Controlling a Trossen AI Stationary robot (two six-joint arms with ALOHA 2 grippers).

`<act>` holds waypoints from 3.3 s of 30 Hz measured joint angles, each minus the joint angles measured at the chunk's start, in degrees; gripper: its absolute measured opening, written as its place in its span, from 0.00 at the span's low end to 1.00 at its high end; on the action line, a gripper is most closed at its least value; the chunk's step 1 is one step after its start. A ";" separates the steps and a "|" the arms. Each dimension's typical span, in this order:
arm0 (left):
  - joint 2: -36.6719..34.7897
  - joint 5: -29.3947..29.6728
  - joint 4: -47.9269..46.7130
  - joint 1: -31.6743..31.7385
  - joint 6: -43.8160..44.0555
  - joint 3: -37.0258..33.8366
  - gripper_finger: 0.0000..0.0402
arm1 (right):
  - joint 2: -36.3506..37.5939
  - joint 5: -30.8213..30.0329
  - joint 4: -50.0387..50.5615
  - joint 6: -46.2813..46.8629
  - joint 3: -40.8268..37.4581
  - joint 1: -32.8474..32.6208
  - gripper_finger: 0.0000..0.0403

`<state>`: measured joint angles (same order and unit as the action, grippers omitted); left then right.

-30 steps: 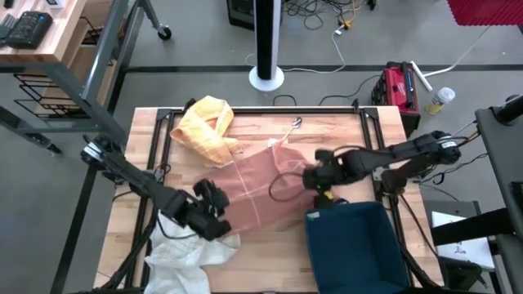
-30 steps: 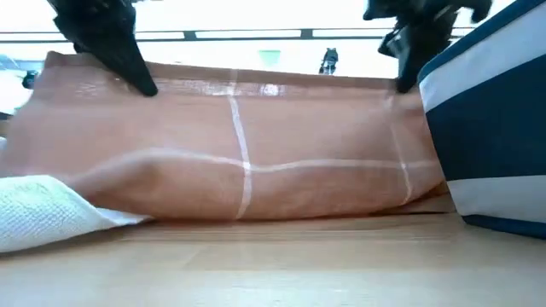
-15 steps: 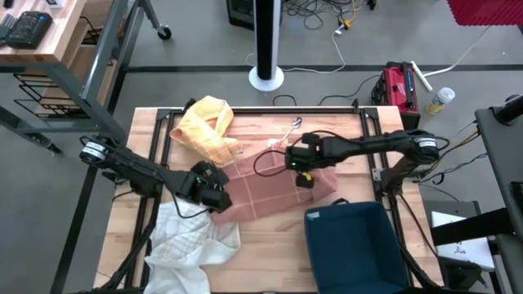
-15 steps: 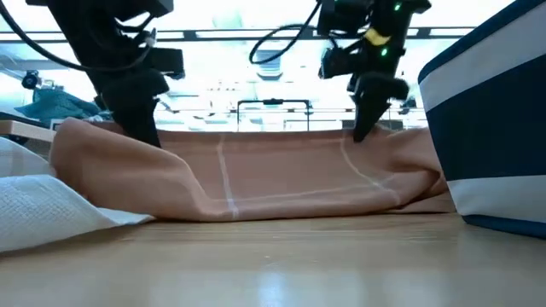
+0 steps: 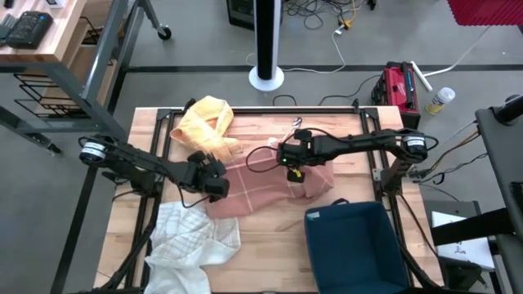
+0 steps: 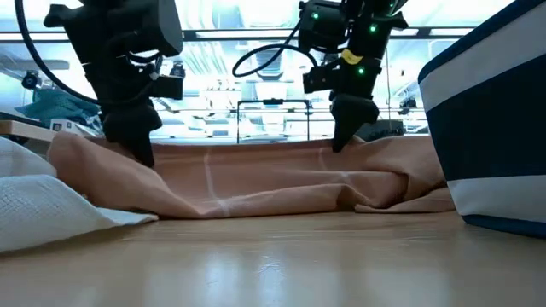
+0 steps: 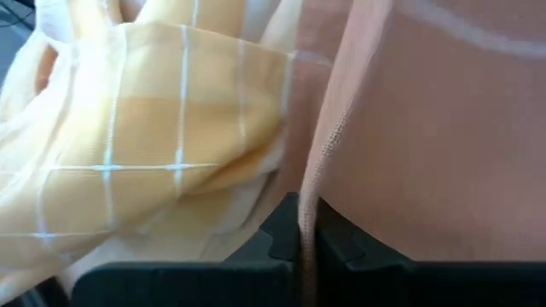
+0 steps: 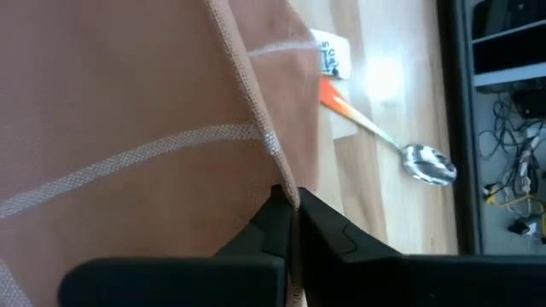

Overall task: Fold towel
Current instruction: Fold the brown towel

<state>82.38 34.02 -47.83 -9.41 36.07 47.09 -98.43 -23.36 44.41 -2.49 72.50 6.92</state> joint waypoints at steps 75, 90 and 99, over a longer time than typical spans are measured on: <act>-7.02 5.32 -32.48 -16.00 37.50 31.55 0.00 | 40.76 2.52 6.47 18.12 -21.66 0.59 0.49; -7.50 36.74 -41.20 -17.22 23.23 54.78 0.00 | 32.50 14.60 -9.81 22.01 -27.46 0.61 0.50; -7.51 49.87 -14.24 -17.22 -12.43 63.26 0.00 | 33.70 20.80 -20.34 20.97 -26.53 -0.69 0.49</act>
<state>74.87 83.89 -62.08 -26.63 23.63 110.35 -64.73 -2.56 24.07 18.48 45.97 6.22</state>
